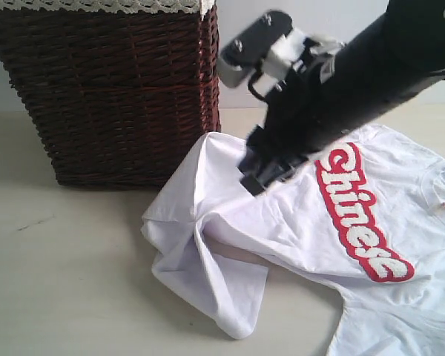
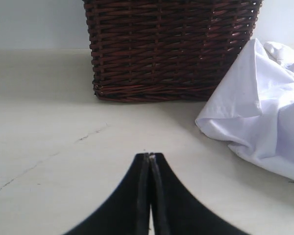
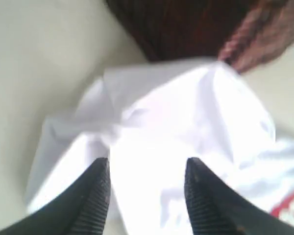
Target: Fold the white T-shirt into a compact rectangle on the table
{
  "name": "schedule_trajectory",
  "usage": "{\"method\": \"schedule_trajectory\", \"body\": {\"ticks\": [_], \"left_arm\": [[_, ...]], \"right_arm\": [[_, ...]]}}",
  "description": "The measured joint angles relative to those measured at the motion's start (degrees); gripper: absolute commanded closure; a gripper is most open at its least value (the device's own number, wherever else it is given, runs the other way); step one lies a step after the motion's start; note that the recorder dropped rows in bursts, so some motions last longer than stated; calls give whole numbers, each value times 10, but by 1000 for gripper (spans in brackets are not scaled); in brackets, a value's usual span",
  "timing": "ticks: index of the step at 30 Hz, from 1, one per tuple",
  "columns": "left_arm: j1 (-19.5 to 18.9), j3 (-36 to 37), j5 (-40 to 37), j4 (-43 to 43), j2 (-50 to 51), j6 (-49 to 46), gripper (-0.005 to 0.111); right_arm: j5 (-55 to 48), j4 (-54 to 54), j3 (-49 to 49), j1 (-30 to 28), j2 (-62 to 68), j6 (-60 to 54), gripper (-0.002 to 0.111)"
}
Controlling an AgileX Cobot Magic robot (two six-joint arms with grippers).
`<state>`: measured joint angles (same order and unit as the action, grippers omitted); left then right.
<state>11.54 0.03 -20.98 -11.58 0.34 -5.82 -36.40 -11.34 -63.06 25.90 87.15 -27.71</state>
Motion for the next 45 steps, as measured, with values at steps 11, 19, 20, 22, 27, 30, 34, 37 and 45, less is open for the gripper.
{"method": "schedule_trajectory", "body": {"ticks": [11,19,20,22,27,30,34,37,45], "left_arm": [[0,0,0,0,0,0,107],[0,0,0,0,0,0,107],[0,0,0,0,0,0,107],[0,0,0,0,0,0,107],[0,0,0,0,0,0,107],[0,0,0,0,0,0,107],[0,0,0,0,0,0,107],[0,0,0,0,0,0,107],[0,0,0,0,0,0,107]], "right_arm": [[-267,25,103,0,1,123,78],[-242,-50,187,1,2,92,64],[-235,-50,198,2,2,90,64],[-222,-43,215,13,2,90,64],[-158,17,225,73,23,120,60],[-124,96,225,96,45,201,57],[-111,148,226,101,83,273,60],[-107,154,226,103,111,289,76],[-187,161,226,103,131,293,108]]}}
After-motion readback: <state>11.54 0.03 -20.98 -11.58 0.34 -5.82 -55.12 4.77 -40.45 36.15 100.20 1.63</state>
